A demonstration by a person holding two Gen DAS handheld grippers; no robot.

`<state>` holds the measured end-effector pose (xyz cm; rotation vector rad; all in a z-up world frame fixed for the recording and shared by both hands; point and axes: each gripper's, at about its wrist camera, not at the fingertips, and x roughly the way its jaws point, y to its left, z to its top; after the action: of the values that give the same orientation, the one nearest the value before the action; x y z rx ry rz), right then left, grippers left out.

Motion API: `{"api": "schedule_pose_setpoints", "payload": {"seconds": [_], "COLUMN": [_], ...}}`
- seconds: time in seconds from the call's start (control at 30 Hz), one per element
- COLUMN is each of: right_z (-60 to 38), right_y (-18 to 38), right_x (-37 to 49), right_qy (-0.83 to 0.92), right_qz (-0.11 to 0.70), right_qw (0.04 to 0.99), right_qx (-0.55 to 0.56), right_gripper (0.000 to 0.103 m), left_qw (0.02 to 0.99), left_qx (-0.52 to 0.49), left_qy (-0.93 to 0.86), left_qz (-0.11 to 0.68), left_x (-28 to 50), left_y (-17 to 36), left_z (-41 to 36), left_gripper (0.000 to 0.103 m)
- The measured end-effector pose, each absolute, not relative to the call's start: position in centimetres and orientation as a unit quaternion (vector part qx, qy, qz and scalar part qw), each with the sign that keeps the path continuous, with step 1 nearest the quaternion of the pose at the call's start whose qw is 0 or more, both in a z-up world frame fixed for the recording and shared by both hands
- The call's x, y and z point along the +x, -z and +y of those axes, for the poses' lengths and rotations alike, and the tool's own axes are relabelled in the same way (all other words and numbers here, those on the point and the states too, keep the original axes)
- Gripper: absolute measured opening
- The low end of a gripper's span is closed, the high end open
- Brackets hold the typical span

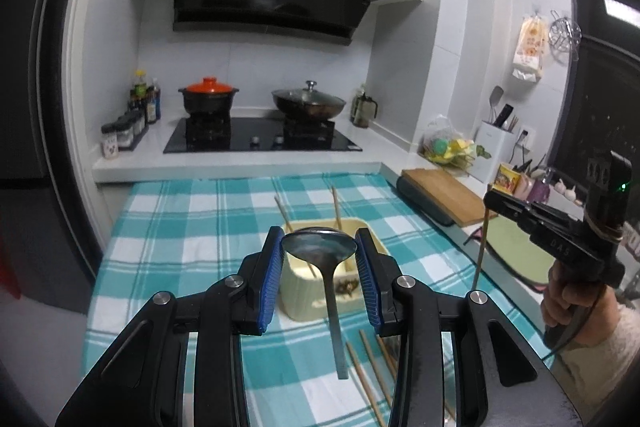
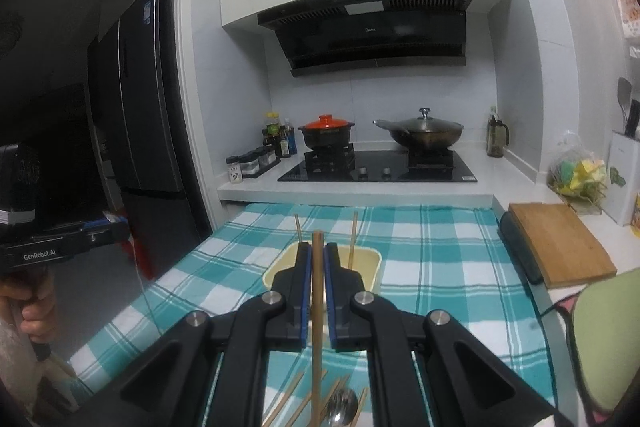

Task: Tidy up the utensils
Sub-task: 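Carry the spoon and chopstick over the cream box and release both into it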

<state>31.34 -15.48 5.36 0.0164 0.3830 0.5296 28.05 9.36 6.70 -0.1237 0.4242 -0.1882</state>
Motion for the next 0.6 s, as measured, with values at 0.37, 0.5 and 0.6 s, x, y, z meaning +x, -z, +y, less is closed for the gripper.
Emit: {"api": "schedule_pose_setpoints", "payload": {"seconds": [0.37, 0.5, 0.6], "right_z": [-10.0, -9.0, -8.3], "right_y": [-9.8, -9.8, -8.5], "right_x": [42.4, 45.7, 47.9], "right_qy": [-0.285, -0.283, -0.286], "right_qz": [0.139, 0.102, 0.097], "right_qw": [0.948, 0.953, 0.952], "right_qx": [0.013, 0.036, 0.045], "right_gripper": [0.006, 0.006, 0.006], "left_qw": [0.979, 0.979, 0.975], "left_qx": [-0.057, -0.047, -0.043], "left_qy": [0.078, 0.069, 0.064], "left_qz": [0.178, 0.186, 0.207], "left_x": [39.8, 43.4, 45.7], "left_y": [-10.0, -8.2, -6.0], "left_z": [8.9, 7.8, 7.2], "left_gripper": [0.036, 0.036, 0.036]}}
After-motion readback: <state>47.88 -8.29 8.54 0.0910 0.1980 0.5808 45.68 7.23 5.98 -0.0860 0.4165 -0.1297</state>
